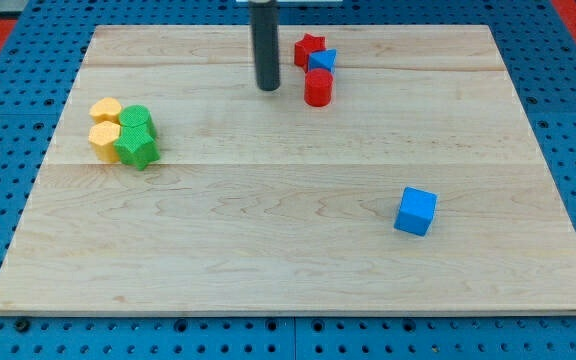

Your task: Move the red circle diagonally top left to the blue cube

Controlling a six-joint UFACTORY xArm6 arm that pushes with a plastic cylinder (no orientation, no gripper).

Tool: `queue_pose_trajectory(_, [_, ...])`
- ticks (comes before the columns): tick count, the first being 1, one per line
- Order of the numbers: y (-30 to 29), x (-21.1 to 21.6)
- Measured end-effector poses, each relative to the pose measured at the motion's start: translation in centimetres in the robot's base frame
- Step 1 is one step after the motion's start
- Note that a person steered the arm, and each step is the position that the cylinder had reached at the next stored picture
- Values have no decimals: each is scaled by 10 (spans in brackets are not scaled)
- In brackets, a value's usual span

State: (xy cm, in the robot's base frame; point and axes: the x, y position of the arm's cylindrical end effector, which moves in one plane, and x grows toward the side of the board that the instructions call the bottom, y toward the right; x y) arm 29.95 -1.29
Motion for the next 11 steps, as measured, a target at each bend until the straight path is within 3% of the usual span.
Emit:
queue_pose_trajectory(2, [56, -13])
queue_pose_trajectory(3, [62, 15])
queue_pose_trajectory(5, [62, 80])
queue_pose_trajectory(10, [49, 130])
queue_pose_trajectory(11, [23, 148])
